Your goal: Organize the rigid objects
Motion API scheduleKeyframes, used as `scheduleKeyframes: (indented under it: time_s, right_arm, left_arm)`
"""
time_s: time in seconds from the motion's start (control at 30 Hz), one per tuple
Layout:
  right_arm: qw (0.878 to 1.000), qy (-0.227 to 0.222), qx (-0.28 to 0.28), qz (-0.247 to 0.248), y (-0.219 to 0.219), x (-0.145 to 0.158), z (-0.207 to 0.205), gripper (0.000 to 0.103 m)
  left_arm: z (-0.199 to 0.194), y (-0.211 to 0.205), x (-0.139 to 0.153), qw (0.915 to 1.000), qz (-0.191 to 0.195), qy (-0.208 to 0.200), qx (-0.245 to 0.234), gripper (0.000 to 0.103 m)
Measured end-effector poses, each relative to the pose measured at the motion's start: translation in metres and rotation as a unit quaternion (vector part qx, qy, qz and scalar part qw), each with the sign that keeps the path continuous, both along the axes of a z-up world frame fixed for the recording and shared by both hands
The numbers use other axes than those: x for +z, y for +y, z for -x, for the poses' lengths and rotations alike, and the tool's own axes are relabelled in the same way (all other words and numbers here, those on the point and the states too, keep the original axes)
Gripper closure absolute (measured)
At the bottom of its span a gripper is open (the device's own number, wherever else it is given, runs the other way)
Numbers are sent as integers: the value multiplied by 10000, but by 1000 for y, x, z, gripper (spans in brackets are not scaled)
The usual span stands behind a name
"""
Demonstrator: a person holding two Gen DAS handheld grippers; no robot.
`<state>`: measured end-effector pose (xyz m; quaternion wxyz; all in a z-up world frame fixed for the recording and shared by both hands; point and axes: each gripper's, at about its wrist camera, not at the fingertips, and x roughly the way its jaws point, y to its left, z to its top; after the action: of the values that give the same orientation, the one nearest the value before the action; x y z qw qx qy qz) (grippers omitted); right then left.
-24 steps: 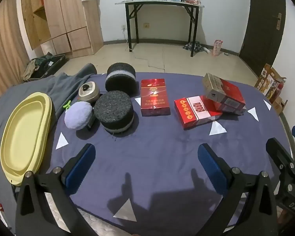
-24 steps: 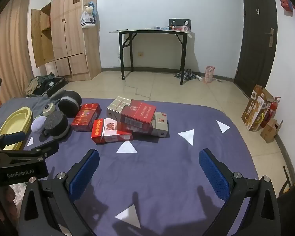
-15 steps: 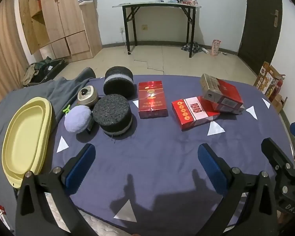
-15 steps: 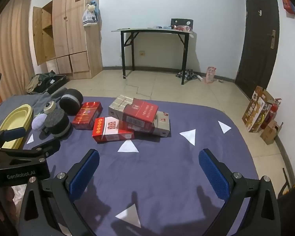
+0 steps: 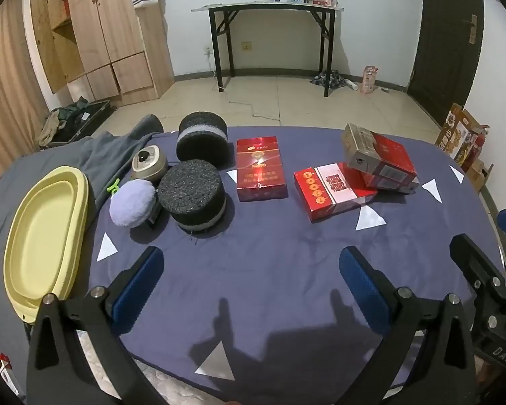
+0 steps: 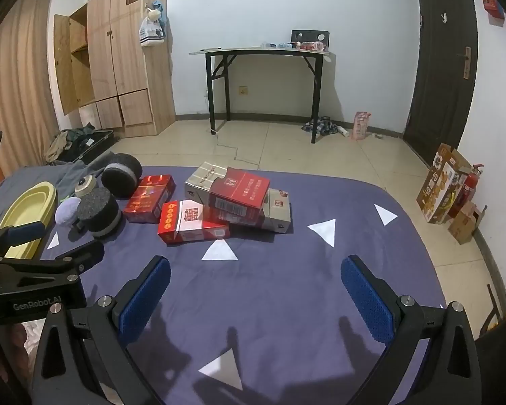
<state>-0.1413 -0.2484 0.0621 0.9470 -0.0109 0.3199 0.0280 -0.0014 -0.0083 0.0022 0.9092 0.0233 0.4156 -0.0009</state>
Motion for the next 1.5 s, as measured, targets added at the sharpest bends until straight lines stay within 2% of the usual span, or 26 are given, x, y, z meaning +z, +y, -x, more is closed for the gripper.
scheduleKeyframes:
  time_s: [1.5]
  right_arm:
    - [9999,136,5,-80,-3,-4,-1,0]
  left_arm:
    - [1,2,-6,10000,-36,43,-20,0]
